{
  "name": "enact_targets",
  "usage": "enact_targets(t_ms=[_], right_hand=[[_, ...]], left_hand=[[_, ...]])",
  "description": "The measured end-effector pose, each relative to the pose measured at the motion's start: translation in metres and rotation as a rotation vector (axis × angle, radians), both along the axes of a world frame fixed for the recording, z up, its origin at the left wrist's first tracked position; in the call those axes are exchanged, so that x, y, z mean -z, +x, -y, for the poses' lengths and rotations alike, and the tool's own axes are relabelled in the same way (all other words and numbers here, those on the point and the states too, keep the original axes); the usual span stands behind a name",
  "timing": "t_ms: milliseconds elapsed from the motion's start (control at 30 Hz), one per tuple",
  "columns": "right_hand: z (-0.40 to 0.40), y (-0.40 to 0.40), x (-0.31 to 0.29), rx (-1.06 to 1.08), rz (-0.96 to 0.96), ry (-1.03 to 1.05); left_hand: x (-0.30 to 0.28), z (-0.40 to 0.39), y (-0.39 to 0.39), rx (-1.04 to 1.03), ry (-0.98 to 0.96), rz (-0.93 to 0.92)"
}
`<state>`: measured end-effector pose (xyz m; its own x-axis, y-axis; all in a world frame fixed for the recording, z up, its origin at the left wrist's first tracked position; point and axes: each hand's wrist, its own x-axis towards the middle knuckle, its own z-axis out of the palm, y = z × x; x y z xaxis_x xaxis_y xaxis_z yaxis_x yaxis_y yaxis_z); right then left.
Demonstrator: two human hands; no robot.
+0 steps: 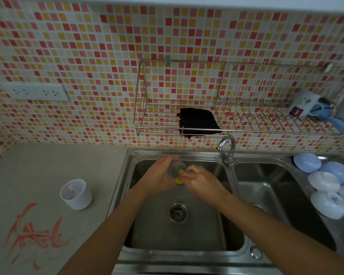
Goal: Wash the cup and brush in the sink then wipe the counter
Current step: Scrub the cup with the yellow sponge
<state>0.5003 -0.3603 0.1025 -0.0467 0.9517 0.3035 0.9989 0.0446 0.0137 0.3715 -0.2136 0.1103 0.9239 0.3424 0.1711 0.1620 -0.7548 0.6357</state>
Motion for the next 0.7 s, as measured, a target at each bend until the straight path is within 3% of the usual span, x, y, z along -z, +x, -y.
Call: enact_targets(t_ms=[133, 400, 500, 633, 700], right_hand=[[-0.01, 0.005, -0.004, 0.003, 0.065, 0.137], [-0.016, -0.004, -0.013, 0.038, 0.03, 0.195], [-0.014, -0.017, -0.015, 0.084, -0.139, 0.107], [-0.015, -0.025, -0.03, 0.109, -0.589, -0.019], [-0.018, -0.011, -0.035, 0.031, -0.451, -0.082]], left_hand=[[0.002, -0.003, 0.0, -0.113, -0.123, 0.047], [0.017, 0.01, 0.003, -0.47, 0.165, 0.115], [0.019, -0.001, 0.002, -0.386, 0.175, 0.128], [0.012, -0.013, -0.002, -0.219, 0.172, 0.232], [0.008, -0.014, -0.002, -0.183, 0.194, 0.236]])
